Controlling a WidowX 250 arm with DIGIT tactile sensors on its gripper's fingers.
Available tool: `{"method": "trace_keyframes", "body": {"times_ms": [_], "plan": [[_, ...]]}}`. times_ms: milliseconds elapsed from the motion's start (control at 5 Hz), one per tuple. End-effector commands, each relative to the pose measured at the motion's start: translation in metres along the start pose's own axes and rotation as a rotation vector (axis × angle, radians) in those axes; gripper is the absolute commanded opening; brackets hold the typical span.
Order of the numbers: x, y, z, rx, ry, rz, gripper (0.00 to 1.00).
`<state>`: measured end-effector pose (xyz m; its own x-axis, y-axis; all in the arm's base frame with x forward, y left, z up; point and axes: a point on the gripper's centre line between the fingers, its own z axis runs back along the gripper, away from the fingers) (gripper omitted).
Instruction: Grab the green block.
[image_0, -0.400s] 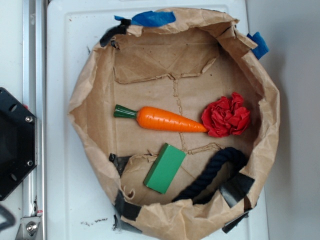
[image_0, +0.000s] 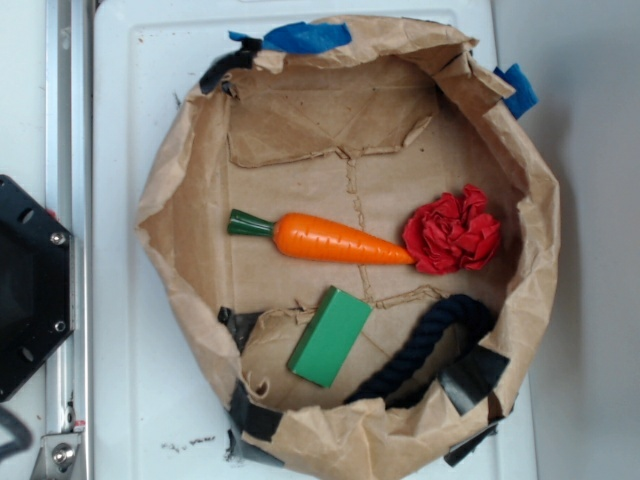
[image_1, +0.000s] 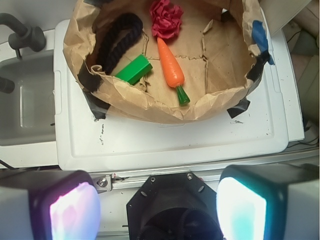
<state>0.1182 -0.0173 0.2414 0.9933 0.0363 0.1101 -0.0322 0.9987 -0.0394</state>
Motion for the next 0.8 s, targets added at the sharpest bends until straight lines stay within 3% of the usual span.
{"method": "trace_keyframes", "body": {"times_ms": [0, 200, 400, 600], "plan": [[0.072, -0.009, -0.011, 0.003, -0.014, 0.150, 1.00], [0.097, -0.010, -0.030, 0.041, -0.046, 0.397, 1.00], [0.104, -0.002, -0.045, 0.079, -0.086, 0.642, 1.00], [0.108, 0.002, -0.060, 0.076, -0.047, 0.789, 1.00]]}}
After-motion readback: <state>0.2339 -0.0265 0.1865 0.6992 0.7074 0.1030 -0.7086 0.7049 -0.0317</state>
